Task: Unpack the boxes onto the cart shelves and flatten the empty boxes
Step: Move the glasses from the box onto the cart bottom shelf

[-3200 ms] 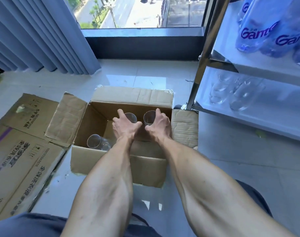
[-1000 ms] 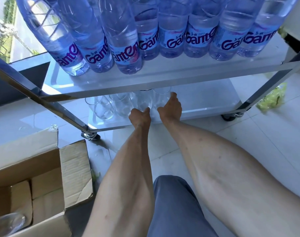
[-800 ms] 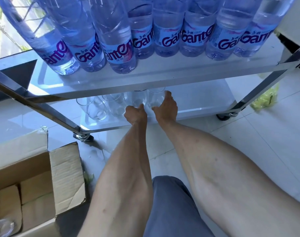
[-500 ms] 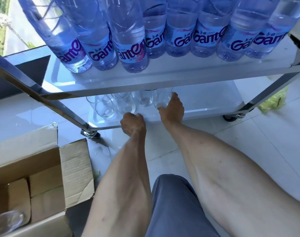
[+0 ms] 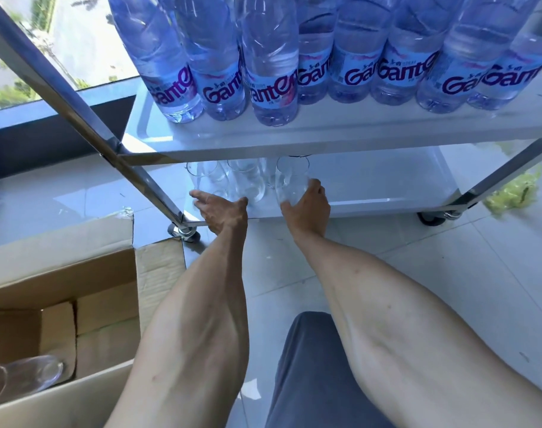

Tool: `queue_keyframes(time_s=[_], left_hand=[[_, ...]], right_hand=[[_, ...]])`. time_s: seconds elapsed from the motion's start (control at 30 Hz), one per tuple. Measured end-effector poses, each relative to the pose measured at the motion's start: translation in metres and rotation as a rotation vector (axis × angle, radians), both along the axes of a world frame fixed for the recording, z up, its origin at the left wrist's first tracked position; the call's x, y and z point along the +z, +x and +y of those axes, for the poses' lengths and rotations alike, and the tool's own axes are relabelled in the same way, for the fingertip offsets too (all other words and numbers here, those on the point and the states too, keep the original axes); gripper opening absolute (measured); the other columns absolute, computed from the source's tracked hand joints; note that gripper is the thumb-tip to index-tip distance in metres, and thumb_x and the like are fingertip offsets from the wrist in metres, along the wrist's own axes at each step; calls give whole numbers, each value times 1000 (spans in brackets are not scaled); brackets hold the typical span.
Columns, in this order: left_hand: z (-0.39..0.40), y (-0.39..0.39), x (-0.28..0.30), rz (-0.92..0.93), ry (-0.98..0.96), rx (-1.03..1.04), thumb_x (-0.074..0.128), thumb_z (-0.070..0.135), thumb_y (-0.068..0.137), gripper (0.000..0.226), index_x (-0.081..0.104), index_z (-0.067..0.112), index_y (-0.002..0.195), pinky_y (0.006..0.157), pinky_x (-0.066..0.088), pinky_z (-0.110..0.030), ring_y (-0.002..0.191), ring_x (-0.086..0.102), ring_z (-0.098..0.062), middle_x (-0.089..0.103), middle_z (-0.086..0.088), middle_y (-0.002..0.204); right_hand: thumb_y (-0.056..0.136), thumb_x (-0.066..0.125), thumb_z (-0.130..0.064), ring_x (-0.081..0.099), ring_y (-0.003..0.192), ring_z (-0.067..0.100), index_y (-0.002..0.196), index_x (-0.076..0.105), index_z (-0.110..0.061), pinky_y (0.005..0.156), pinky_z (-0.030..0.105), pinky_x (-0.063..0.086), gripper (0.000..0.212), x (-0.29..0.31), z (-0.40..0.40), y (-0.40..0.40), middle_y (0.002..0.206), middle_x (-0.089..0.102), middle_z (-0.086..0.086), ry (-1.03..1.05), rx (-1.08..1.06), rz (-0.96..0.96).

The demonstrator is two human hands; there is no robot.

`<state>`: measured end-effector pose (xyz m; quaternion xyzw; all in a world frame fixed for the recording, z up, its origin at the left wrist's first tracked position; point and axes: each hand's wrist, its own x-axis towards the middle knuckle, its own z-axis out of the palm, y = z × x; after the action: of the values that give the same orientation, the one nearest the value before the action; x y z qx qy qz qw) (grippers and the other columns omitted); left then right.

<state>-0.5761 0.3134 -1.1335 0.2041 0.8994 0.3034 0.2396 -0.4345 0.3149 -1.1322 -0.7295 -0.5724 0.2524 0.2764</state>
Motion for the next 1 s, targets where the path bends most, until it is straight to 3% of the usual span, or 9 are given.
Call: queue_keyframes(time_s=[0.33,0.6,0.77,0.9,1.0], left_hand=[[-2,-5,-13,-3,136,-18,88,36,71,125,1,4,156,107,38,-34,136,43,-35,32,-18,155],[-1,-4,-13,7,143,-9,86,33,74,121,2,6,156,107,39,-35,134,46,-35,32,-17,155],[-9,-10,-6,6,121,-38,83,26,78,114,2,6,156,105,40,-34,134,46,-33,37,-18,152],[-15,-23,-1,71,67,-13,71,13,83,97,8,7,156,97,44,-34,127,50,-33,45,-18,142],[-9,-36,-2,155,83,31,64,5,83,81,21,9,152,93,46,-37,120,54,-34,50,-17,134]], right_hand=[[82,72,-16,59,109,35,132,39,-7,85,36,45,60,1,9,-18,129,51,12,-18,68,-31],[84,73,-15,57,117,31,138,35,-9,88,41,50,66,-3,15,-34,136,49,10,-51,-15,5],[80,65,-2,54,120,32,141,30,-4,90,40,50,70,-3,10,-43,138,47,13,-118,-47,48],[83,58,-4,54,116,34,127,47,-5,89,41,45,46,-6,5,-36,127,55,14,-156,-228,75],[90,47,-5,49,119,35,132,50,-10,91,42,41,42,-5,31,-18,128,55,15,-69,-406,135]])
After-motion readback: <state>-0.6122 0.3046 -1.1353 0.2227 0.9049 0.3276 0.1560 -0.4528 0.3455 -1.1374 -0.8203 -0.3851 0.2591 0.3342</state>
